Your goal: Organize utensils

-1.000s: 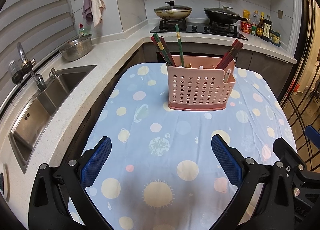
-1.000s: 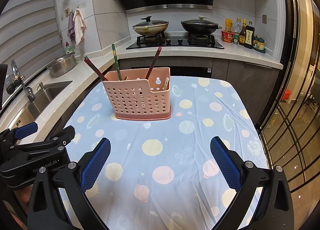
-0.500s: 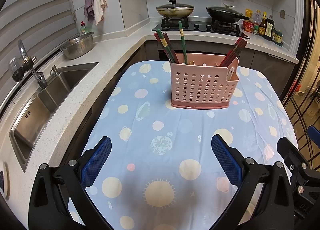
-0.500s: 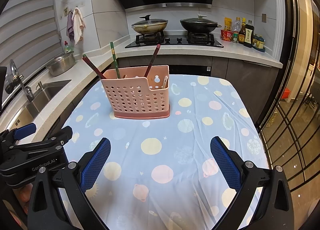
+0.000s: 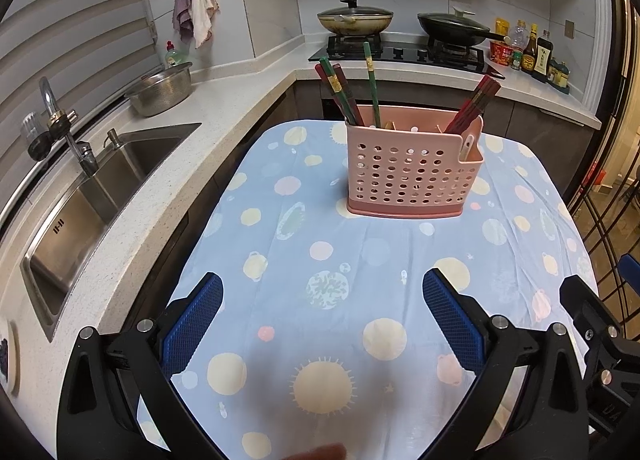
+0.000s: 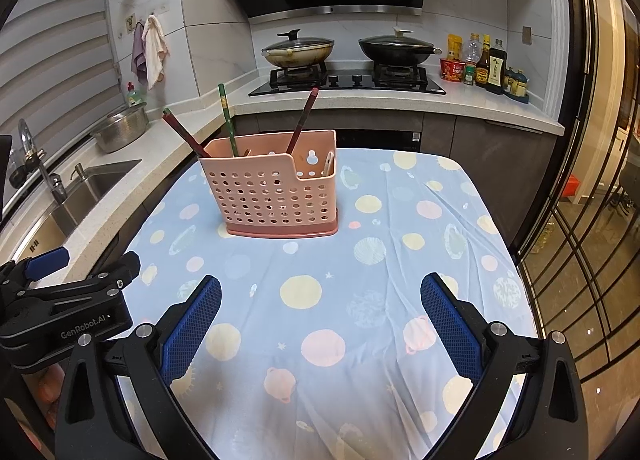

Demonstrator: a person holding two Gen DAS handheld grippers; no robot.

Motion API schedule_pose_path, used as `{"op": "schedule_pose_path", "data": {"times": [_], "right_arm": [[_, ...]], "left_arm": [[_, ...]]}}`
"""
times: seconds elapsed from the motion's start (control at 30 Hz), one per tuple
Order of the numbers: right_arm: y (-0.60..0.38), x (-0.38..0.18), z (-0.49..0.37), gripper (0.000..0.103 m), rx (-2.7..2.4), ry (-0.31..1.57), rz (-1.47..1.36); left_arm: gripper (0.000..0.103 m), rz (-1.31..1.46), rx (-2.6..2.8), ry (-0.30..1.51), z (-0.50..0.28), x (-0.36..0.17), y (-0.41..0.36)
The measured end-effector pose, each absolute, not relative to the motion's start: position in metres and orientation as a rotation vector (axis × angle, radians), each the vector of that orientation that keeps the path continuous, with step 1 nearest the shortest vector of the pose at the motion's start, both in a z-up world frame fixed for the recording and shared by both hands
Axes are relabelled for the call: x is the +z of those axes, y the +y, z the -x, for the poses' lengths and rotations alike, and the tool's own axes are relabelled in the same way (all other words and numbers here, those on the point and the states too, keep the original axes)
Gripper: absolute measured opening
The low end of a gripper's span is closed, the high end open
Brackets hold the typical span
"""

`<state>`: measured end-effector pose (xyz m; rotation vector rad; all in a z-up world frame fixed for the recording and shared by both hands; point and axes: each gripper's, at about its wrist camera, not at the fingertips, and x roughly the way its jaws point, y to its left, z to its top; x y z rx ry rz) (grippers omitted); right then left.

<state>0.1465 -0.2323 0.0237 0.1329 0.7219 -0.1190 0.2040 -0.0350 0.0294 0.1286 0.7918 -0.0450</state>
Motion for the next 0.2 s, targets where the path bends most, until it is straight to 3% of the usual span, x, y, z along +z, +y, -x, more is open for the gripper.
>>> {"op": "schedule_pose_path", "data": {"times": [0.2], "right_arm": [[-0.245,0.014,-0.147,0.096,-0.152,0.724,-0.138]], "left_arm": [[0.096,-0.126,-0.057,0.787,-0.207,0.026,-0.027]]}}
